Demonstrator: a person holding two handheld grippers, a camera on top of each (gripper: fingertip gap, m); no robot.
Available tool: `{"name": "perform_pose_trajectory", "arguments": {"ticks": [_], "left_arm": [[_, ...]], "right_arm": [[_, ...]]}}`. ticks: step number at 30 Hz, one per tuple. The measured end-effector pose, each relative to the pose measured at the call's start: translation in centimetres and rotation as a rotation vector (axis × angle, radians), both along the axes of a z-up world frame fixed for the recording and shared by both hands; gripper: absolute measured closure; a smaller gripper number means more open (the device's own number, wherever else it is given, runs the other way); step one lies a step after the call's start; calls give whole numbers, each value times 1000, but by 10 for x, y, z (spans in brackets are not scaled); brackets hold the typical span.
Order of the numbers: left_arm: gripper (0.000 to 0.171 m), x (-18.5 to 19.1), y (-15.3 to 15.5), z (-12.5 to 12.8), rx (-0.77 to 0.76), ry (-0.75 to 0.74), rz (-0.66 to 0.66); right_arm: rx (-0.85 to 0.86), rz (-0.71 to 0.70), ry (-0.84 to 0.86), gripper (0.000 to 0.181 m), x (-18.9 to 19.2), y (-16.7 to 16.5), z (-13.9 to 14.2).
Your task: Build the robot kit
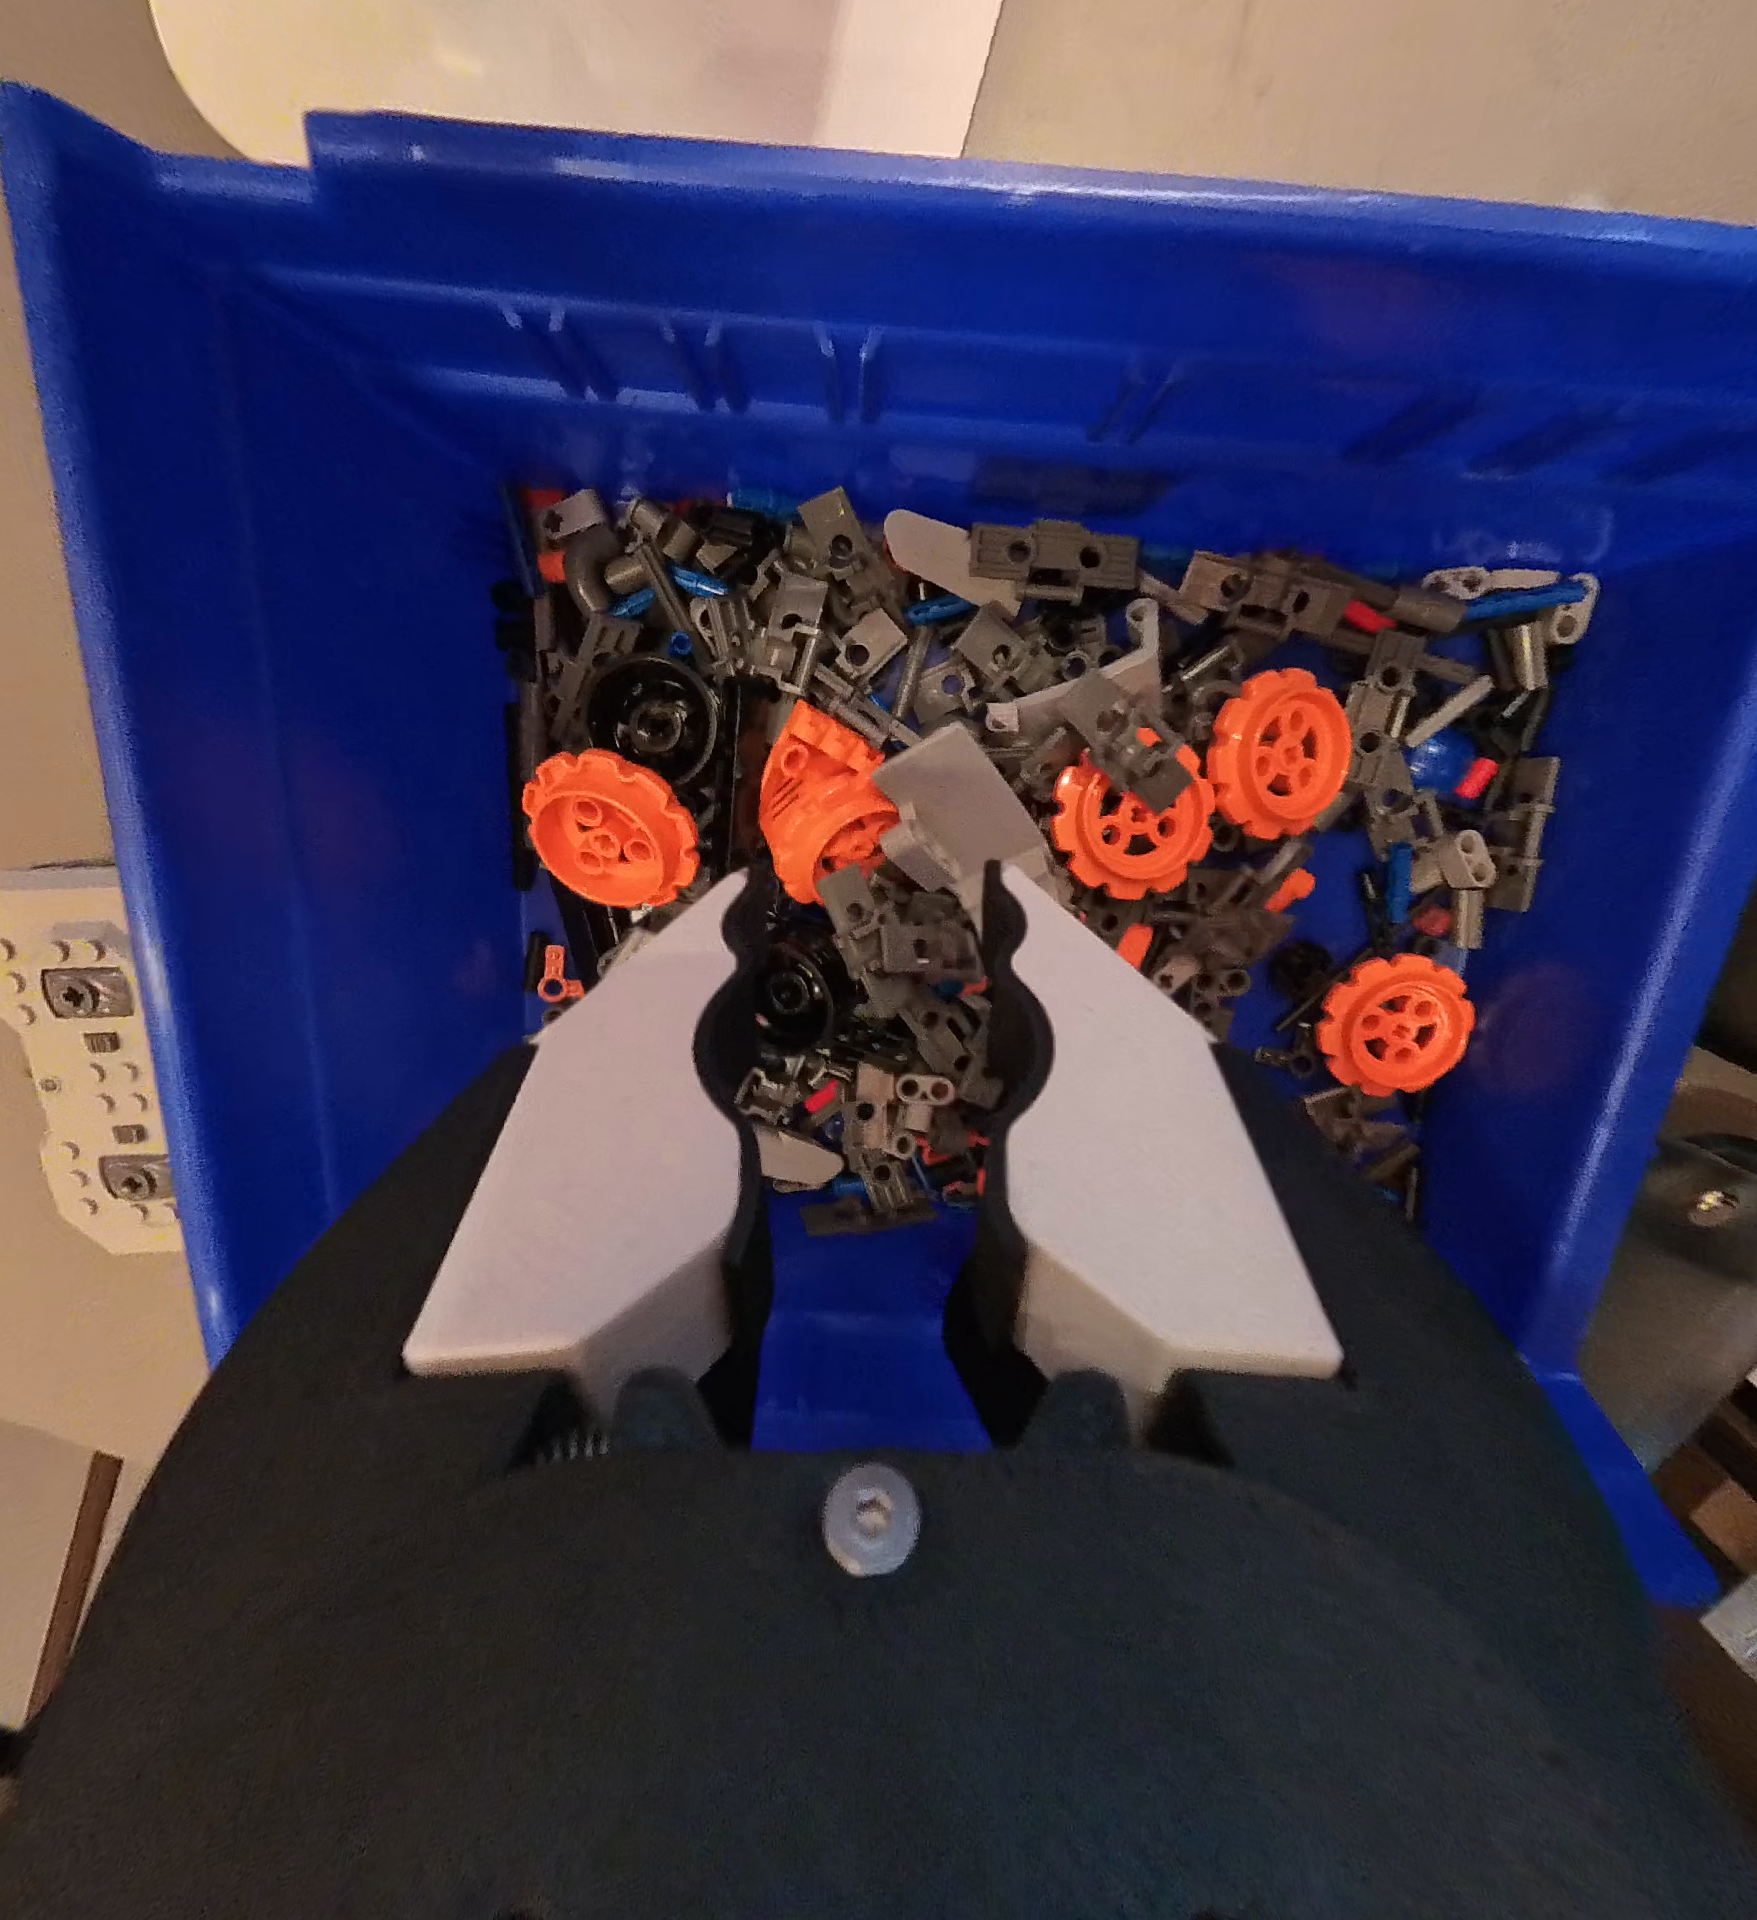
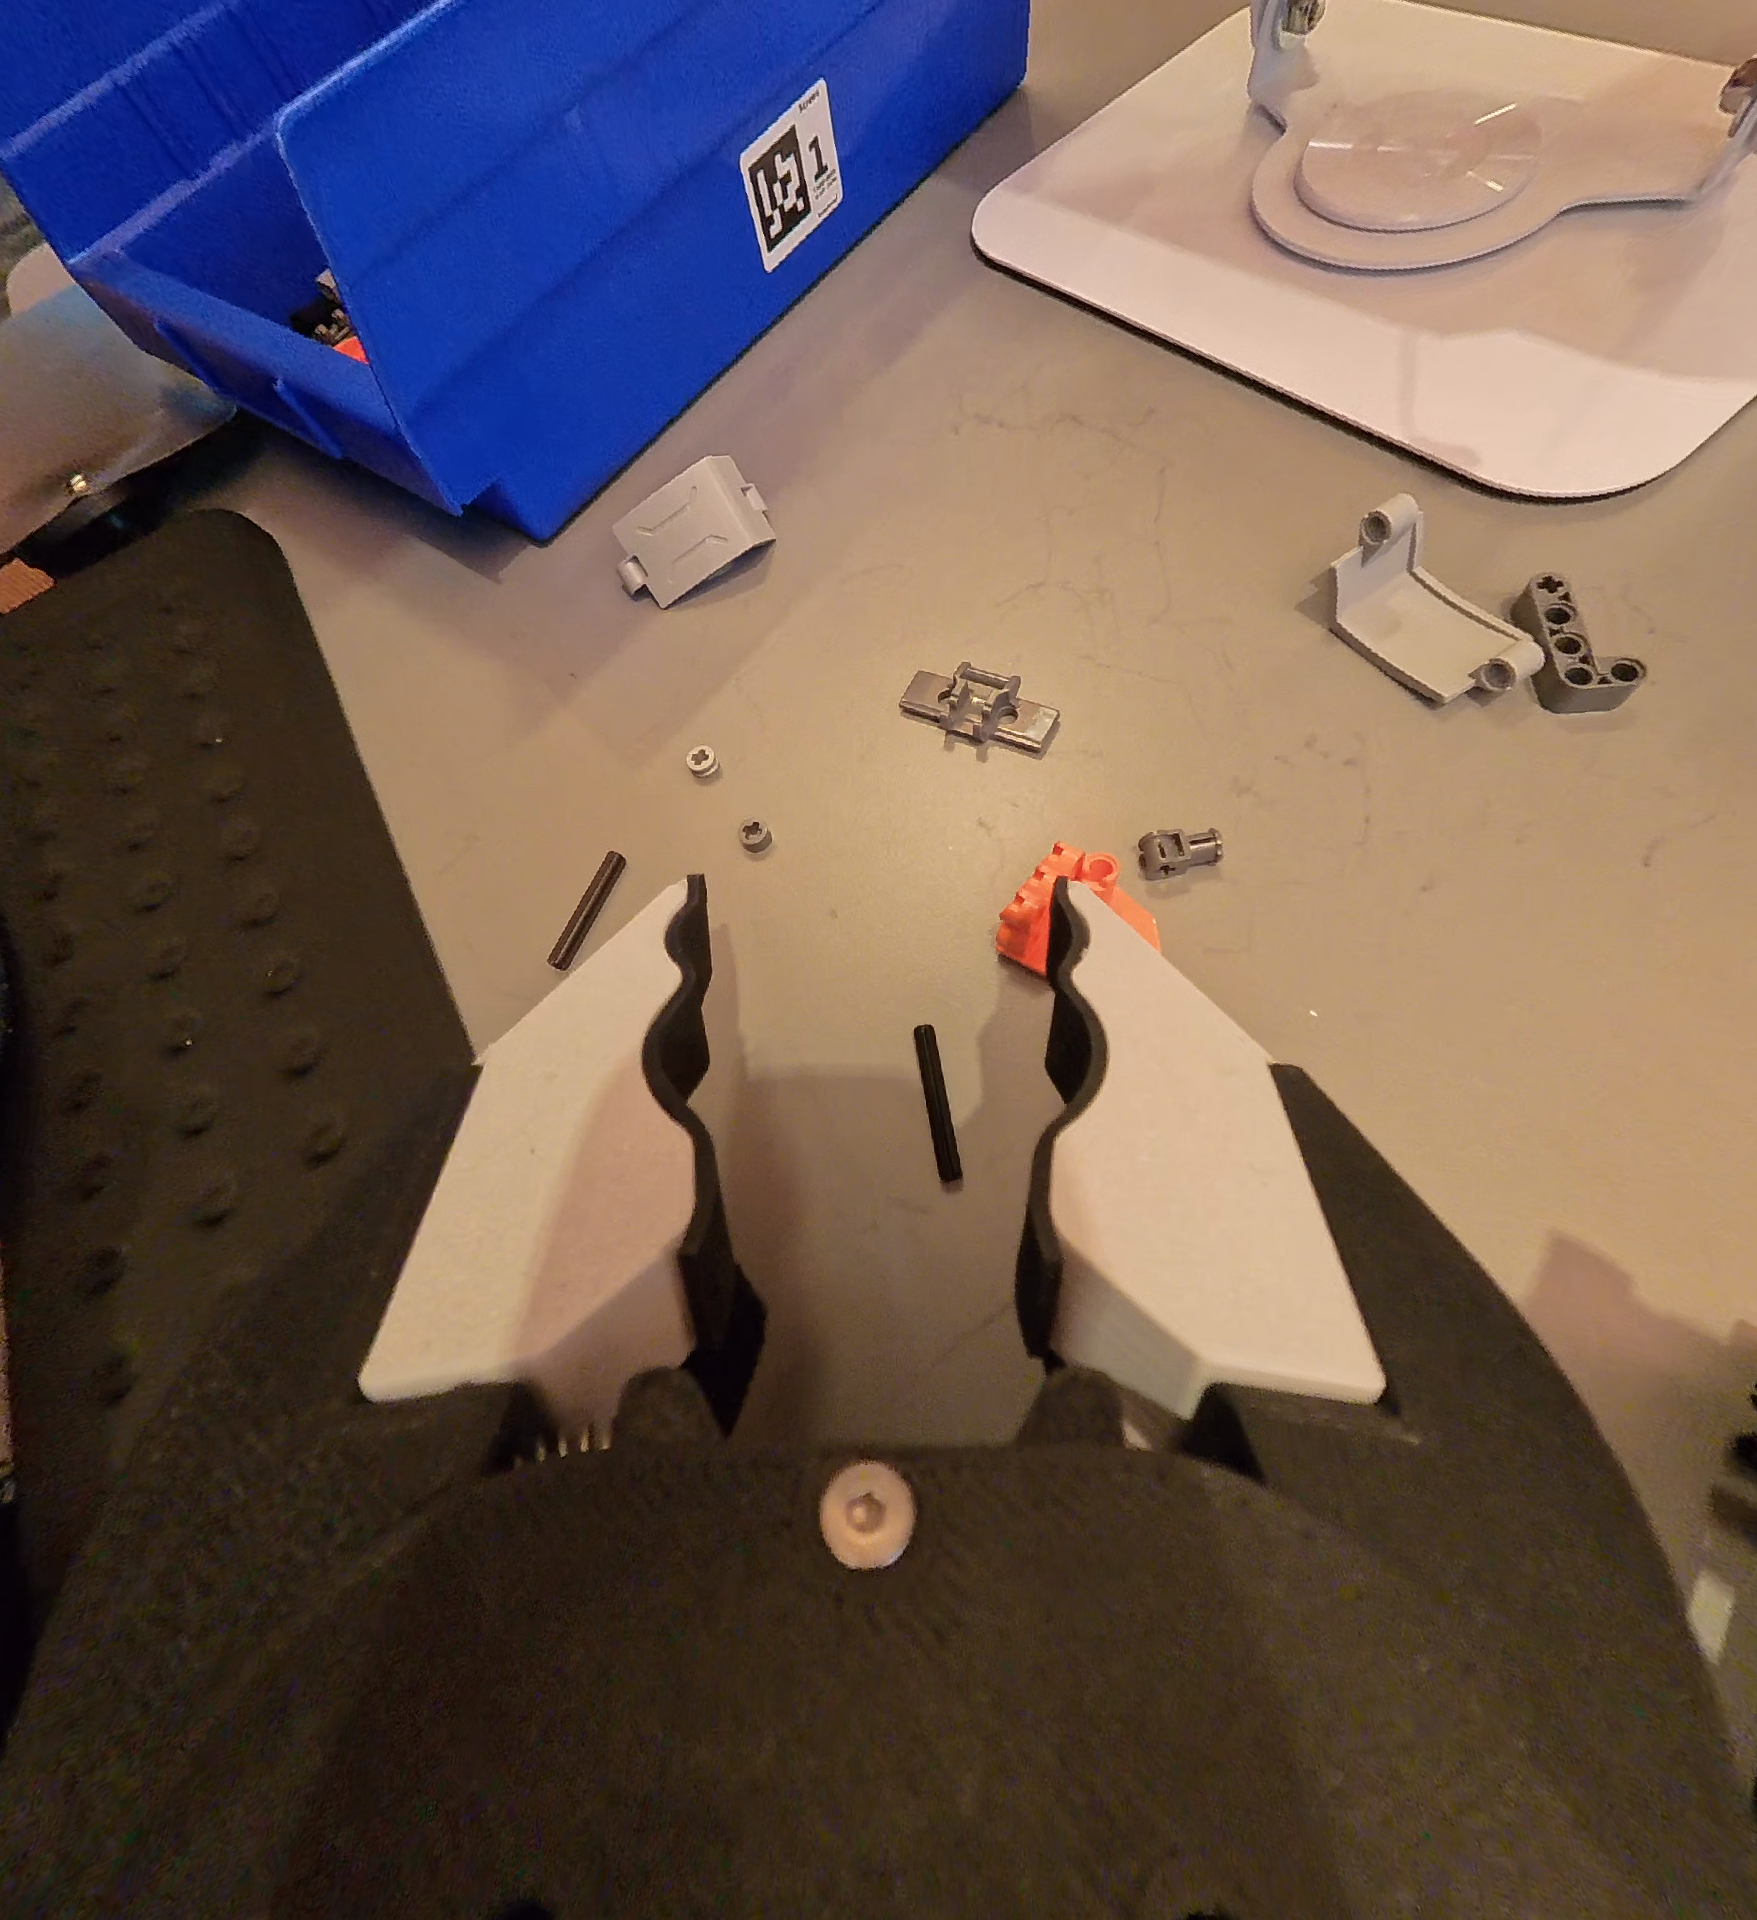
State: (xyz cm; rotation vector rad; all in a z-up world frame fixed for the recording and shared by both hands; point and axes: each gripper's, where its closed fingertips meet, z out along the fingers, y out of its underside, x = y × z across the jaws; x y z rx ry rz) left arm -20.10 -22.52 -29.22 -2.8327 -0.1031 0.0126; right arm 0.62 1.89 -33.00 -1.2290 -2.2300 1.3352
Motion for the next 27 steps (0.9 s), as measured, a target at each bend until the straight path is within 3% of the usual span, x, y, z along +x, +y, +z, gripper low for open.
{"name": "perform_pose_trajectory", "arguments": {"ticks": [4, 12, 18, 27], "left_arm": [[132, 3, -9, 12, 10, 9, -15], [128, 58, -27, 7, -82, -219, -170], [139, 126, -43, -14, -258, -365, -388], [138, 146, -44, -51, -348, -390, -405]], "right_arm": [[7, 2, -7, 118, 0, 0, -2], [13, 2, -15, 118, 0, -1, -3], [9, 0, -17, 118, 0, 0, -3], [12, 0, -16, 118, 0, 0, -3]]}}
